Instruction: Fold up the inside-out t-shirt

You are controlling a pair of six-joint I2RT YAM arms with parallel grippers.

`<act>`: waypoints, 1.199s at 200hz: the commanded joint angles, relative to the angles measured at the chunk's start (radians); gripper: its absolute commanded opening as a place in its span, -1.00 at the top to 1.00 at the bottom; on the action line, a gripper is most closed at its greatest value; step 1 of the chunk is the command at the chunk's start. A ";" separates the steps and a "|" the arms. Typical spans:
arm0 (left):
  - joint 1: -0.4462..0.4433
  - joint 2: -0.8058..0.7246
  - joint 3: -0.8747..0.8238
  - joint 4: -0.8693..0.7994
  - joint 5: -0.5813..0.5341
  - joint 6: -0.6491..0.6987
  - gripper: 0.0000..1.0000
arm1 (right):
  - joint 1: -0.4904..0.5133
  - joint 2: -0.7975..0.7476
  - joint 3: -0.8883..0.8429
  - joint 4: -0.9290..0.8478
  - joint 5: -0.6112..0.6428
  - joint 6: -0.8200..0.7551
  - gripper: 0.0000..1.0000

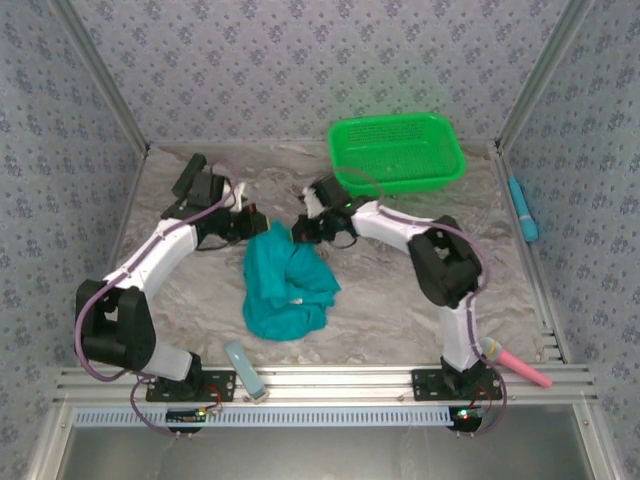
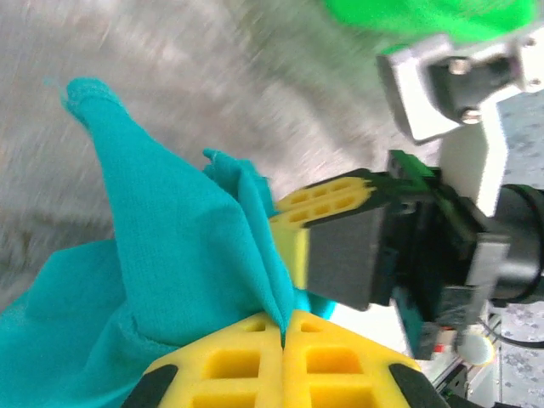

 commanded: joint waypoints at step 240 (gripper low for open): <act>-0.380 -0.127 -0.368 -0.012 -0.265 -0.051 -0.42 | 0.008 -0.732 -0.767 -0.267 0.388 0.264 -0.32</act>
